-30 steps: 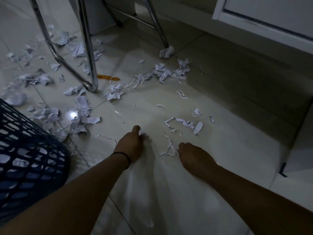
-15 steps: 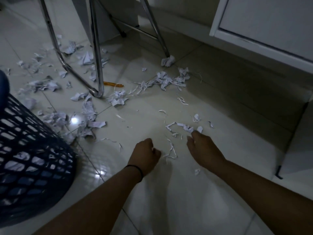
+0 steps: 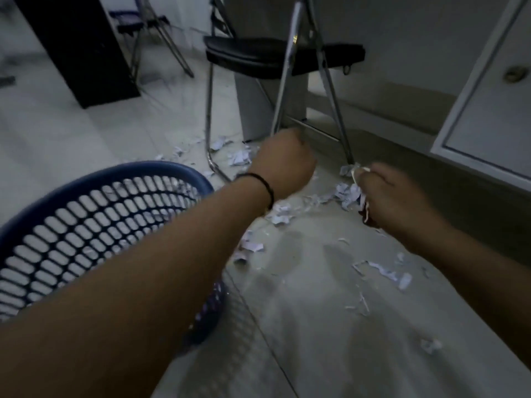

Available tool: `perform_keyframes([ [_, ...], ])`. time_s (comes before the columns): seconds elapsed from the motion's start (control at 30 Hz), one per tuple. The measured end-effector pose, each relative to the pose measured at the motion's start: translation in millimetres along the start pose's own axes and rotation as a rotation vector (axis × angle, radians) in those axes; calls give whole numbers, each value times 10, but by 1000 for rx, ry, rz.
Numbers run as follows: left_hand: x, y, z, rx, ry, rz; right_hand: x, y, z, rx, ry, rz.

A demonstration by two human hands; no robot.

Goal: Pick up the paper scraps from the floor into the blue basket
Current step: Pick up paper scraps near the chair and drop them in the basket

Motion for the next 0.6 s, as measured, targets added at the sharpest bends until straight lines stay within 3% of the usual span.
perform_keyframes([
  [0.1,-735,-157,0,-36,28,-91,298,-611,149,-61,-177,-60],
  [0.27,-1510,-794,347,-312,-265,-393,967,-1297,448,-161,-411,101],
  [0.43,-1814,-1444,729,-639,-192,22,1587,-1582,525,-128,-571,169],
  [0.6,-1928,-1712,807,-661,-232,54,2026,-1579,569,-2,-714,205],
])
Point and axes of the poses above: each hand's wrist, its own z-axis away from the middle knuckle, its own x-axis out of the palm, y = z × x, the point moved 4 cm from there along -z, towards the middle knuckle, and after that the axes turned 11 degrees about x, right-handed, at the moved point
